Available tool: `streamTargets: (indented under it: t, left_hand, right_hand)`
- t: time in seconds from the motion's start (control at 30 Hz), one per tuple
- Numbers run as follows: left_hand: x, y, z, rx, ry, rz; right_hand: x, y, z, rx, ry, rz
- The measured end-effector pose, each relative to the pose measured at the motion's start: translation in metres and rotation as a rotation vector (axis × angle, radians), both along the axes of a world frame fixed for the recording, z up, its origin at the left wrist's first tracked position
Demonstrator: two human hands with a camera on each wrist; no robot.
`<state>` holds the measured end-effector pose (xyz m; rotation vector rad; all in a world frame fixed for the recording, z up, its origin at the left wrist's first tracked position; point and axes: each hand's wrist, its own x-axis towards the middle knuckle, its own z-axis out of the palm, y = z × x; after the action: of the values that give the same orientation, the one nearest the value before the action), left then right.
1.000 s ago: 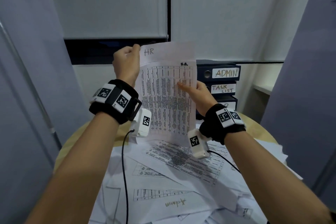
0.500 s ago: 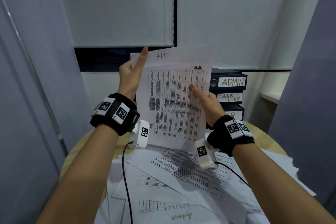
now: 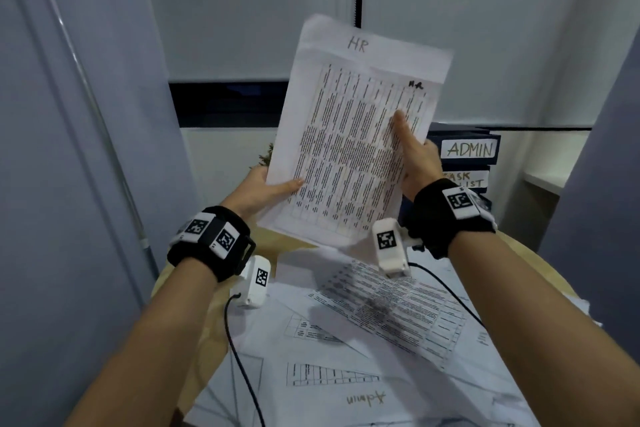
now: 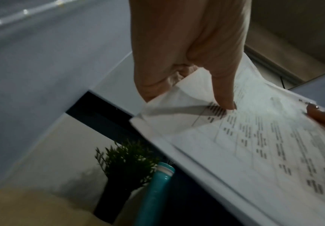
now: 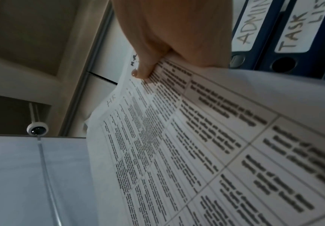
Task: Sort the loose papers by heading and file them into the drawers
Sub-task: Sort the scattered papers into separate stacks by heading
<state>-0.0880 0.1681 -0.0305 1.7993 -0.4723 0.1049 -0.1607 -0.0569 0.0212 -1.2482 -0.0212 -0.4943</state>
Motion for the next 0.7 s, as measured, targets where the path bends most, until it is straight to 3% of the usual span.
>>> streamTargets:
  t: [0.07,0.17,0.33,0.4,0.5,0.6,0.7]
  left_hand:
    - [-0.001,0.018,0.0,0.063,-0.009,0.047]
    - [-0.005,0.043,-0.001,0.012,-0.024,0.16]
    - [-0.012,0.081,-0.01,-0.022,0.032,0.4]
    - [-0.014,0.098,-0.018,0.056,0.067,0.481]
    - [-0.01,0.125,-0.033,0.158,0.172,0.564]
    - [-0.004,0.15,-0.045,0.402,0.293,0.632]
    - [-0.001,0.163,-0.051,0.648,0.392,0.654]
  right_hand:
    - [0.006,0.014,0.001,0.012,-0.011,0.029]
    - [0.025,0.035,-0.009,0.021,0.019,0.093]
    - [0.037,0.08,-0.043,-0.306,0.304,0.287]
    - [0.047,0.098,-0.063,-0.482,0.403,0.283]
    - [0.064,0.122,-0.087,-0.583,0.535,0.323]
    - [0.064,0.139,-0.1,-0.734,0.637,0.426]
    - [0.068,0.147,-0.112,-0.74,0.668,0.475]
